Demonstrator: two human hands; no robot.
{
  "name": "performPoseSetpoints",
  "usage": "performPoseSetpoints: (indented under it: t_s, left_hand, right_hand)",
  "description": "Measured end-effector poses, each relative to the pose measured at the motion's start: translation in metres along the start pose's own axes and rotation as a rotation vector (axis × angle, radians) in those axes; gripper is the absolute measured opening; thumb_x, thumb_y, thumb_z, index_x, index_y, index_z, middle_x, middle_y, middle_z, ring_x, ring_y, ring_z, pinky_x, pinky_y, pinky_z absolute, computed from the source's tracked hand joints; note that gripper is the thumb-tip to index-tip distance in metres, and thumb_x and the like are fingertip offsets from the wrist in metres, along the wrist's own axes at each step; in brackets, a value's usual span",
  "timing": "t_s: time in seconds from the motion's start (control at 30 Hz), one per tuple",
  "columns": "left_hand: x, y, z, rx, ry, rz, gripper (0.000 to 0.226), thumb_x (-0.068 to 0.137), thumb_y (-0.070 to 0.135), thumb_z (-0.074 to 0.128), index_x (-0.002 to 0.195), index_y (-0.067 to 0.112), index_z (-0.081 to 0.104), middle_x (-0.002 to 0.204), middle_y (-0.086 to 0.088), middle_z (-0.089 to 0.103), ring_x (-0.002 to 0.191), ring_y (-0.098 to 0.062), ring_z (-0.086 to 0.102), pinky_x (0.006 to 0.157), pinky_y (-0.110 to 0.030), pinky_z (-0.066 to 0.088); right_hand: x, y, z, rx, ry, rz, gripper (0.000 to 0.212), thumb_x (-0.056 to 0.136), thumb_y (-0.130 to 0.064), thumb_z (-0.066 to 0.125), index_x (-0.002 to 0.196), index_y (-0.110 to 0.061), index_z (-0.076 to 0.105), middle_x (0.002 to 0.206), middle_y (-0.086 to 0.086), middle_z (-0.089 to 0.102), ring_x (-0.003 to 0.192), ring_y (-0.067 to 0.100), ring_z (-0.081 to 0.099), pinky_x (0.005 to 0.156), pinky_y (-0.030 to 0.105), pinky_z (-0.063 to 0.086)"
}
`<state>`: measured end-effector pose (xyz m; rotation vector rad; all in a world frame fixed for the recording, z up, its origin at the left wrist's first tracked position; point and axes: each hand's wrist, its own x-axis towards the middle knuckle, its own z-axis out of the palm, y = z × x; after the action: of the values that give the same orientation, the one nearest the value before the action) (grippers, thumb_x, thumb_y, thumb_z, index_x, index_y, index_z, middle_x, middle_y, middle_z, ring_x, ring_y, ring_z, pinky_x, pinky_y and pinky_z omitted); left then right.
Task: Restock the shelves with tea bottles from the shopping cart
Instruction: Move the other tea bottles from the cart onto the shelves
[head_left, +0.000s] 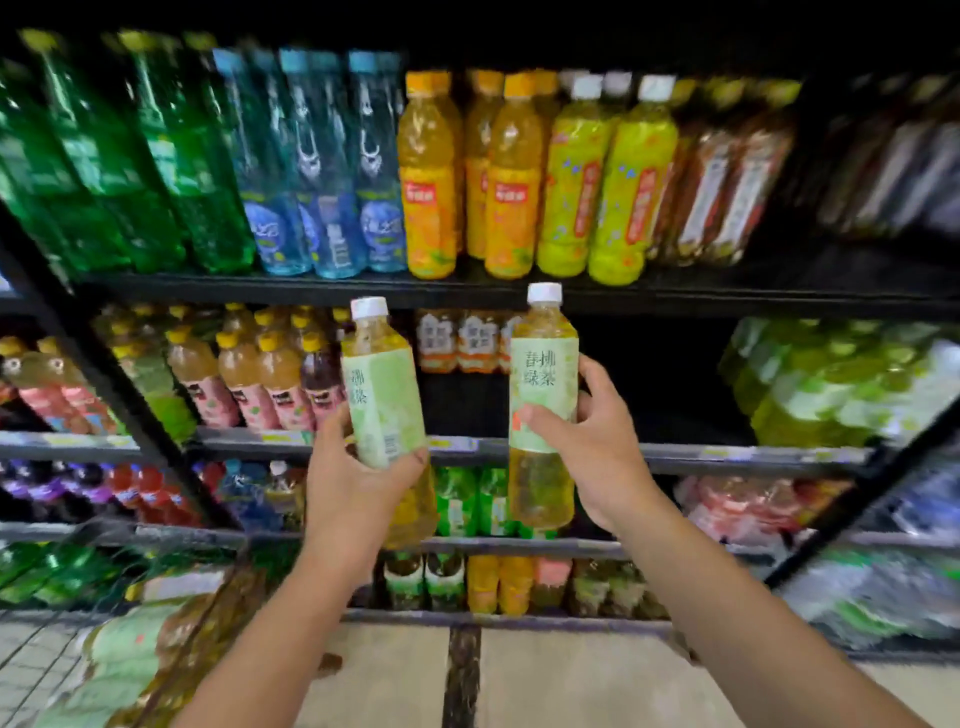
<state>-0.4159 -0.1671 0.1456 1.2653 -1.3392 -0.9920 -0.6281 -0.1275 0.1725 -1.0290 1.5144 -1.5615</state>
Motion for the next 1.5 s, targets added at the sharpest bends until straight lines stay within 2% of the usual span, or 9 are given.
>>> performPoseSetpoints:
  t_s: [0.13,0.3,0.43,0.6,0.8,1.0,1.13,1.3,1.5]
  left_hand:
    - [0.01,0.067,0.041,-0.063,-0.048,0.139,0.062,0.077,0.006,0.085,0.125,0.029,0.053,0.102,0.01,0.069,0.078,0.006,0.068,0.072,-0.029,0.058]
    - [0.033,0.144,0.075,-0.091,-0.109,0.266,0.059,0.078,-0.001,0.083,0.122,0.022,0.052,0.102,0.007,0.067,0.071,0.012,0.064,0.058,-0.01,0.05]
    - [0.057,0.194,0.094,-0.124,-0.157,0.364,0.063,0.078,0.006,0.085,0.129,0.024,0.051,0.106,0.009,0.068,0.079,0.008,0.067,0.06,-0.013,0.053]
    - [0.083,0.248,0.125,-0.188,-0.167,0.508,0.069,0.078,0.008,0.085,0.134,0.031,0.051,0.103,0.016,0.069,0.087,0.007,0.068,0.063,-0.016,0.055]
    - [0.109,0.31,0.155,-0.242,-0.26,0.656,0.075,0.075,0.01,0.086,0.137,0.035,0.051,0.115,0.016,0.068,0.1,0.005,0.067,0.071,-0.016,0.058]
    - [0.131,0.375,0.19,-0.321,-0.35,0.822,0.079,0.075,0.011,0.084,0.141,0.035,0.046,0.117,0.016,0.067,0.103,-0.001,0.069,0.075,-0.022,0.06]
    - [0.138,0.404,0.223,-0.316,-0.341,0.907,0.076,0.078,0.01,0.084,0.139,0.033,0.045,0.121,0.016,0.062,0.1,0.003,0.068,0.074,-0.02,0.06]
    - [0.152,0.416,0.265,-0.305,-0.284,0.918,0.081,0.075,0.011,0.087,0.14,0.033,0.046,0.115,0.023,0.062,0.103,0.008,0.065,0.078,-0.021,0.059]
    - [0.173,0.424,0.309,-0.296,-0.252,0.782,0.08,0.076,0.009,0.085,0.141,0.033,0.045,0.127,0.011,0.06,0.108,-0.003,0.067,0.083,-0.027,0.059]
  right_hand:
    - [0.013,-0.062,-0.048,0.021,0.012,-0.112,0.063,0.085,-0.008,0.078,0.132,-0.038,0.049,0.115,-0.004,0.074,0.098,0.008,0.073,0.081,0.034,0.062]
    - [0.032,-0.135,-0.089,0.016,0.002,-0.24,0.058,0.084,-0.008,0.079,0.124,-0.041,0.053,0.116,-0.006,0.073,0.103,0.009,0.072,0.088,0.039,0.061]
    - [0.052,-0.184,-0.112,-0.01,0.003,-0.355,0.058,0.085,-0.009,0.079,0.132,-0.031,0.054,0.117,-0.008,0.073,0.105,0.008,0.071,0.089,0.038,0.061]
    - [0.082,-0.233,-0.134,-0.013,0.024,-0.484,0.063,0.082,-0.01,0.08,0.133,-0.036,0.053,0.114,-0.005,0.074,0.102,0.011,0.073,0.084,0.037,0.062]
    - [0.117,-0.289,-0.159,-0.008,0.05,-0.62,0.062,0.085,-0.012,0.077,0.138,-0.03,0.052,0.113,-0.005,0.076,0.103,0.013,0.073,0.087,0.042,0.061]
    - [0.145,-0.343,-0.186,-0.02,0.085,-0.769,0.064,0.083,-0.008,0.078,0.139,-0.026,0.051,0.11,-0.004,0.076,0.1,0.013,0.074,0.079,0.032,0.061]
    - [0.17,-0.364,-0.203,-0.046,0.149,-0.836,0.065,0.083,-0.006,0.079,0.138,-0.025,0.051,0.107,-0.003,0.077,0.098,0.012,0.074,0.079,0.035,0.062]
    - [0.208,-0.368,-0.232,-0.057,0.134,-0.83,0.072,0.082,-0.006,0.081,0.142,-0.026,0.047,0.108,-0.004,0.077,0.099,0.011,0.074,0.083,0.039,0.062]
    - [0.255,-0.365,-0.267,-0.027,0.099,-0.763,0.073,0.083,-0.011,0.081,0.143,-0.028,0.044,0.118,-0.003,0.071,0.104,0.008,0.071,0.08,0.031,0.062]
